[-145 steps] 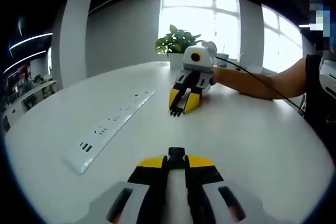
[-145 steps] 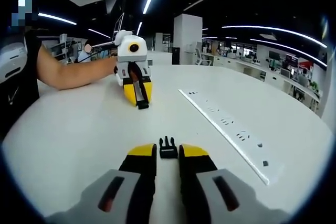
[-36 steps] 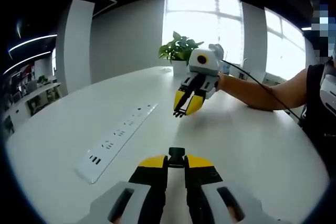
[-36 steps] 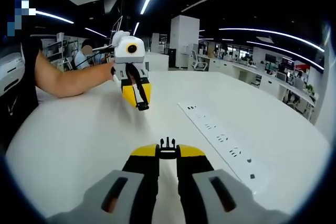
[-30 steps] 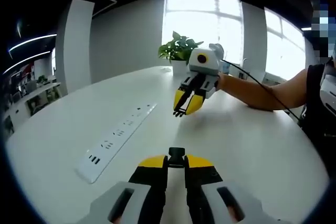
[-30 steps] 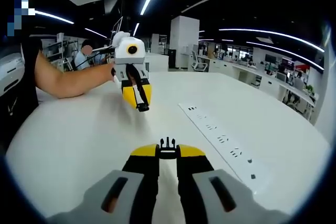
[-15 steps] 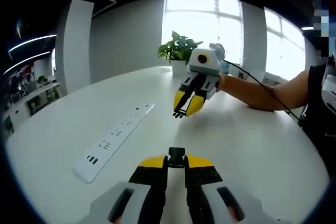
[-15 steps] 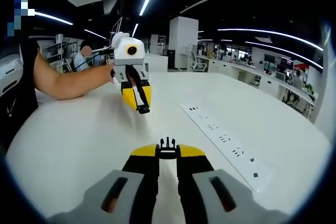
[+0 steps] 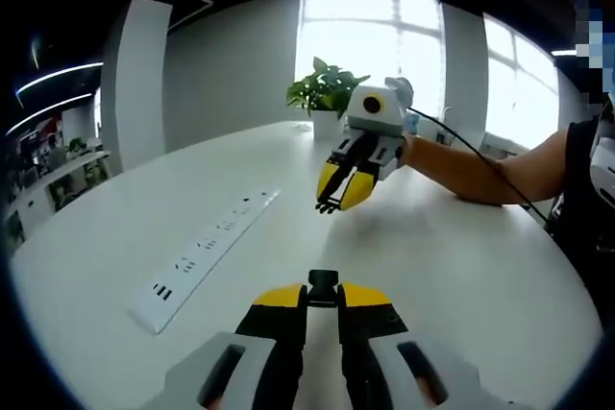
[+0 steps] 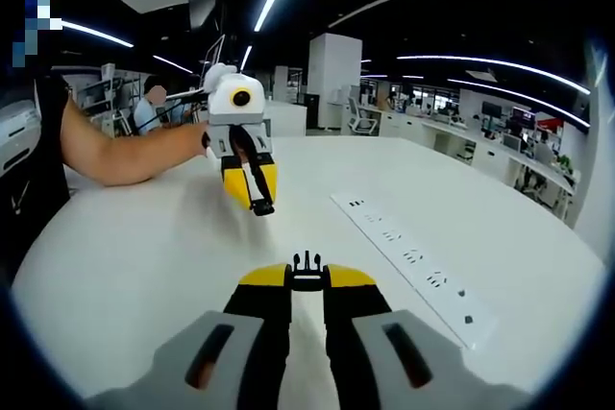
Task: Snap the two parts of the plastic buckle together until the buckle closes and remains connected.
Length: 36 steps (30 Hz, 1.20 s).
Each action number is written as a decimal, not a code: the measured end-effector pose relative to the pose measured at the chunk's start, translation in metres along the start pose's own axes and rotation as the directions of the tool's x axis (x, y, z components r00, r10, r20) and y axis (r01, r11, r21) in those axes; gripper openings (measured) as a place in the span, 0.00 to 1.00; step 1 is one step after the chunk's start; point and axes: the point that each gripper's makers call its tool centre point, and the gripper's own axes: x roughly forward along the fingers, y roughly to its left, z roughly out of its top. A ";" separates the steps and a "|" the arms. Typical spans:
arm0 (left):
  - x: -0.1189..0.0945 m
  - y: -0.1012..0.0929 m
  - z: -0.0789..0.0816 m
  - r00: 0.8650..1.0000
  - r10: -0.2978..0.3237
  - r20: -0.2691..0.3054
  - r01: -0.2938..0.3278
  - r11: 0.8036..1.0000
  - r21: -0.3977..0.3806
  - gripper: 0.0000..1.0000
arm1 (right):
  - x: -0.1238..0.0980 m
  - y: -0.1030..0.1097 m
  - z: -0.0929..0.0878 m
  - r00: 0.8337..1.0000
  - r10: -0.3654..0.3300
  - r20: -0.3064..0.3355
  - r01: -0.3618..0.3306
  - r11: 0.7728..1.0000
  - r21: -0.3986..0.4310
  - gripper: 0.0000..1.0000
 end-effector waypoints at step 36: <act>-0.015 -0.039 -0.005 1.000 -0.005 -0.024 0.006 1.000 0.018 0.11 | 0.001 0.046 0.003 1.000 0.026 -0.009 -0.027 1.000 -0.013 0.11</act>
